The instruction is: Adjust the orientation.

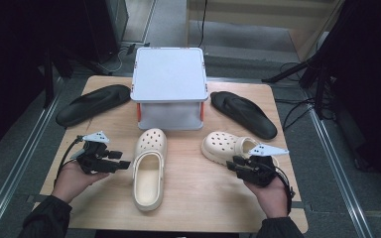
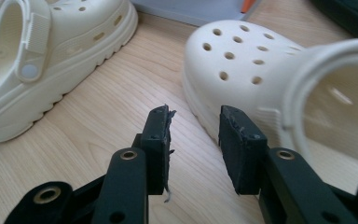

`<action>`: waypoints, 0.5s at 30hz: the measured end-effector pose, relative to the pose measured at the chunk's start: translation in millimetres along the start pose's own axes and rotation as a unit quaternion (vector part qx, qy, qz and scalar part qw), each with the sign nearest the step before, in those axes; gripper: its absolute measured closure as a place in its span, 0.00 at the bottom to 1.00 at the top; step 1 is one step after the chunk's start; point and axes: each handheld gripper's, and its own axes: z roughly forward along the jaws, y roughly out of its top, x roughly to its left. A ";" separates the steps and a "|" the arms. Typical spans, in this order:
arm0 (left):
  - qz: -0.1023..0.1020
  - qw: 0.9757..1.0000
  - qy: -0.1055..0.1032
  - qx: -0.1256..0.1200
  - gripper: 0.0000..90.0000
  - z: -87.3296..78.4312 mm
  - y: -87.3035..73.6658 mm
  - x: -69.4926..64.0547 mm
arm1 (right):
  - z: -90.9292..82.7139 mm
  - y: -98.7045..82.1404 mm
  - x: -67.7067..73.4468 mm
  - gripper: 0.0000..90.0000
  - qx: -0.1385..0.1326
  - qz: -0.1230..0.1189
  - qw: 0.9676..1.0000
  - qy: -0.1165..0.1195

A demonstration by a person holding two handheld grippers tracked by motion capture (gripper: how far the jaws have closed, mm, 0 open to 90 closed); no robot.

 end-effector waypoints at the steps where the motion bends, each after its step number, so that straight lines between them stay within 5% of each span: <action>1: 0.004 1.000 0.002 -0.001 0.46 -0.2 0.8 0.3 | -2.2 -1.3 -1.6 0.71 -0.001 0.002 1.000 -0.001; 15: 0.006 1.000 0.004 0.001 0.46 0.6 1.3 1.1 | -26.3 -12.8 -24.1 0.71 -0.011 0.011 0.999 -0.036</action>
